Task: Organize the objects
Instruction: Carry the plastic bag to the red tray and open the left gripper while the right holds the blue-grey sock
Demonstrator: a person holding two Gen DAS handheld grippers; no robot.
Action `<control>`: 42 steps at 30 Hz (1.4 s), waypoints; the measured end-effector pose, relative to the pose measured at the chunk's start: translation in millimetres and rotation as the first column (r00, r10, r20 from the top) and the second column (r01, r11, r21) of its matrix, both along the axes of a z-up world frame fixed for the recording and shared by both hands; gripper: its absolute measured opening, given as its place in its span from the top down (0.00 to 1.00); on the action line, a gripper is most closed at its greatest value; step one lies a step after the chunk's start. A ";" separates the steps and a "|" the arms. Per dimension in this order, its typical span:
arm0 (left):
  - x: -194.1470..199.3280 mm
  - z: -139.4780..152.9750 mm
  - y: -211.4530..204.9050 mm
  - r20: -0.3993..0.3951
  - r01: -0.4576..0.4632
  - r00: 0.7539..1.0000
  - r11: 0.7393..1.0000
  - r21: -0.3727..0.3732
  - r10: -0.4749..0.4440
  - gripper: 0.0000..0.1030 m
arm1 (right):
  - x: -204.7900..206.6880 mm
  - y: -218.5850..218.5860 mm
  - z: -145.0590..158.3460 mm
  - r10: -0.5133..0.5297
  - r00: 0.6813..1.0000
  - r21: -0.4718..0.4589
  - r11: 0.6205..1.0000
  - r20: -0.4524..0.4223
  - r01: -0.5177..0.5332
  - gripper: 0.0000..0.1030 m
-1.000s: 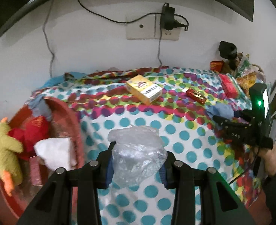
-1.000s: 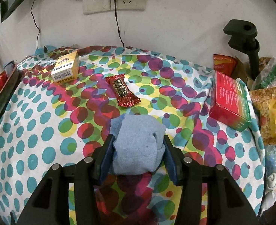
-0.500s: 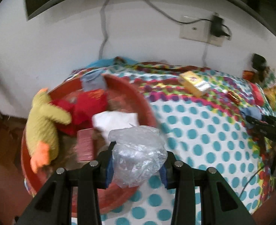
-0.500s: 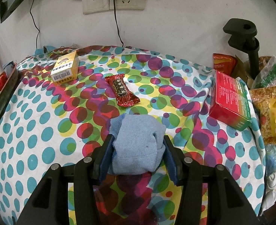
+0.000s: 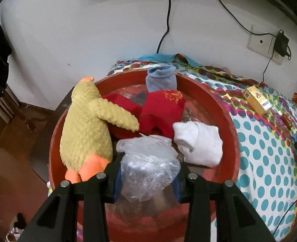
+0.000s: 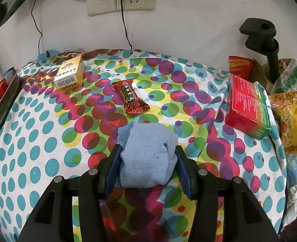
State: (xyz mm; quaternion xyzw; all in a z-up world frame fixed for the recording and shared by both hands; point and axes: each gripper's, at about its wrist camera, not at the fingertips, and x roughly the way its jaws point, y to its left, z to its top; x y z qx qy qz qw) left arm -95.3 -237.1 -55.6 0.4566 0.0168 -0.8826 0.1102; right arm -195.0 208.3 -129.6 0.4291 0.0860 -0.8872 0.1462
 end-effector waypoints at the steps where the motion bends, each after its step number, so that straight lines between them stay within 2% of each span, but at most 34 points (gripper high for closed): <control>1: -2.0 0.2 -2.1 0.002 -0.004 1.000 1.000 0.002 0.004 0.61 | -0.1 0.2 0.0 0.000 1.000 -0.002 1.000 0.001 0.000 0.52; 5: -10.1 1.5 -9.0 0.002 0.010 1.000 0.997 0.071 -0.010 0.59 | -0.3 0.4 0.0 0.000 1.000 0.000 1.000 0.000 0.000 0.52; 7: -15.1 -0.4 -9.2 0.025 0.013 1.000 0.997 0.082 -0.015 0.45 | -0.3 0.4 -0.1 0.000 1.000 0.000 1.000 0.000 0.000 0.52; 11: -20.2 -4.4 -9.0 0.043 0.007 0.999 0.997 0.072 -0.010 0.36 | -0.4 1.4 -0.4 0.000 1.000 0.000 1.000 0.000 0.000 0.52; 16: -14.3 -1.3 -13.1 0.027 0.003 1.000 0.990 0.140 -0.006 0.35 | -0.7 2.2 -0.6 -0.001 1.000 0.003 1.000 -0.001 0.001 0.52; 24: 11.7 -0.2 3.4 0.018 0.014 1.000 0.989 0.149 -0.016 0.35 | -0.4 2.8 -0.8 -0.002 1.000 -0.007 1.000 0.004 0.002 0.51; 29: 35.7 1.3 20.5 -0.005 0.001 1.000 0.995 0.102 0.000 0.35 | -1.1 4.6 -1.0 -0.004 1.000 -0.012 1.000 0.005 0.004 0.51; 30: 40.5 0.8 24.3 -0.008 0.007 1.000 0.994 0.112 -0.006 0.35 | -1.3 4.5 -1.1 -0.004 1.000 -0.015 1.000 0.006 0.004 0.51; 32: 50.3 1.3 34.4 -0.023 0.034 0.999 0.993 0.112 -0.032 0.35 | -0.9 3.9 -1.1 -0.004 1.000 -0.013 1.000 0.005 0.004 0.51; 37: 72.2 -3.0 69.6 -0.029 0.111 0.993 0.994 0.010 -0.110 0.35 | -0.4 3.7 0.1 -0.001 1.000 -0.004 1.000 -0.004 0.000 0.54; 42: 87.7 -25.3 105.0 0.000 0.220 0.975 0.974 -0.051 -0.220 0.35 | 6.5 2.7 6.2 -0.016 1.000 0.013 1.000 -0.022 0.017 0.54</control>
